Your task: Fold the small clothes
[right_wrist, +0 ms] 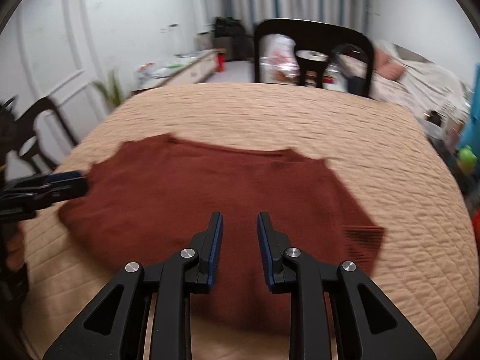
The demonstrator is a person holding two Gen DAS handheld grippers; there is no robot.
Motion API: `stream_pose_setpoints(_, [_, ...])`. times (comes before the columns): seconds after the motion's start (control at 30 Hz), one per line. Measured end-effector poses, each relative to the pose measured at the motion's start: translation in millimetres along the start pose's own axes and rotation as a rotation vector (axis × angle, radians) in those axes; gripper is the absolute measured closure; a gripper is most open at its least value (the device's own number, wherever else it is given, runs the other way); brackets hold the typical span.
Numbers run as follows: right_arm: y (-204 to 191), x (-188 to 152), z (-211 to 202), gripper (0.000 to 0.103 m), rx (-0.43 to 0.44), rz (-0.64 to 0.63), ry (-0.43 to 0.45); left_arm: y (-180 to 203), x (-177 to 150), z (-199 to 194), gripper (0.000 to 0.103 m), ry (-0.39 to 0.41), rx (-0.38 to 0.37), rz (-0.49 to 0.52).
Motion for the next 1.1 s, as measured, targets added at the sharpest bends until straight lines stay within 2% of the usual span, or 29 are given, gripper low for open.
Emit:
stream_pose_setpoints(0.07, [-17.1, -6.5, 5.4, 0.078, 0.008, -0.057, -0.015, 8.4, -7.1, 5.2, 0.045, -0.027, -0.004, 0.032])
stream_pose_setpoints(0.17, [-27.7, -15.7, 15.3, 0.078, 0.017, -0.076, -0.046, 11.2, -19.0, 13.8, 0.045, -0.082, 0.02, 0.053])
stream_pose_setpoints(0.3, [-28.6, -30.1, 30.3, 0.077, -0.024, -0.105, -0.105, 5.1, -29.7, 16.3, 0.045, -0.103, 0.039, 0.053])
stream_pose_setpoints(0.4, [-27.3, -35.3, 30.6, 0.073, -0.029, -0.142, -0.094, -1.1, -34.3, 13.5, 0.045, -0.112, 0.026, 0.034])
stream_pose_setpoints(0.5, [-26.3, -32.2, 26.0, 0.072, -0.04, -0.117, -0.1, -5.5, -37.5, 9.8, 0.045, -0.113, 0.025, 0.024])
stream_pose_setpoints(0.63, [-23.1, -29.4, 14.6, 0.072, -0.059, -0.084, -0.048, -12.7, -42.2, 8.8, 0.045, -0.115, 0.015, 0.007])
stream_pose_setpoints(0.7, [-16.5, -32.6, 17.9, 0.072, -0.082, -0.057, -0.068, -13.8, -43.7, 8.4, 0.045, -0.115, 0.011, 0.004])
stream_pose_setpoints(0.77, [-8.7, -38.1, 23.4, 0.07, -0.06, -0.028, -0.092, -13.6, -44.5, 7.9, 0.045, -0.114, 0.012, 0.012])
stream_pose_setpoints(0.9, [-11.2, -34.1, 15.3, 0.069, -0.074, -0.021, -0.096, -18.9, -43.9, 3.7, 0.045, -0.118, -0.005, -0.01])
stream_pose_setpoints(1.0, [-11.7, -27.5, 2.5, 0.069, -0.081, -0.011, -0.047, -24.6, -44.1, -2.7, 0.045, -0.111, -0.016, -0.022])
stream_pose_setpoints(1.1, [-1.6, -32.1, 4.5, 0.068, -0.121, 0.002, -0.077, -34.6, -45.3, -4.9, 0.045, -0.112, -0.013, -0.045])
Point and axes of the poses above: each gripper's, at about its wrist camera, not at the fingertips, and z roughly the way its jaws point, y to its right, x to its top, the point moved 2 cm from there along z, roughly the way its jaws point, and after that the axes turned 9 degrees about x, right-handed, at the moved point
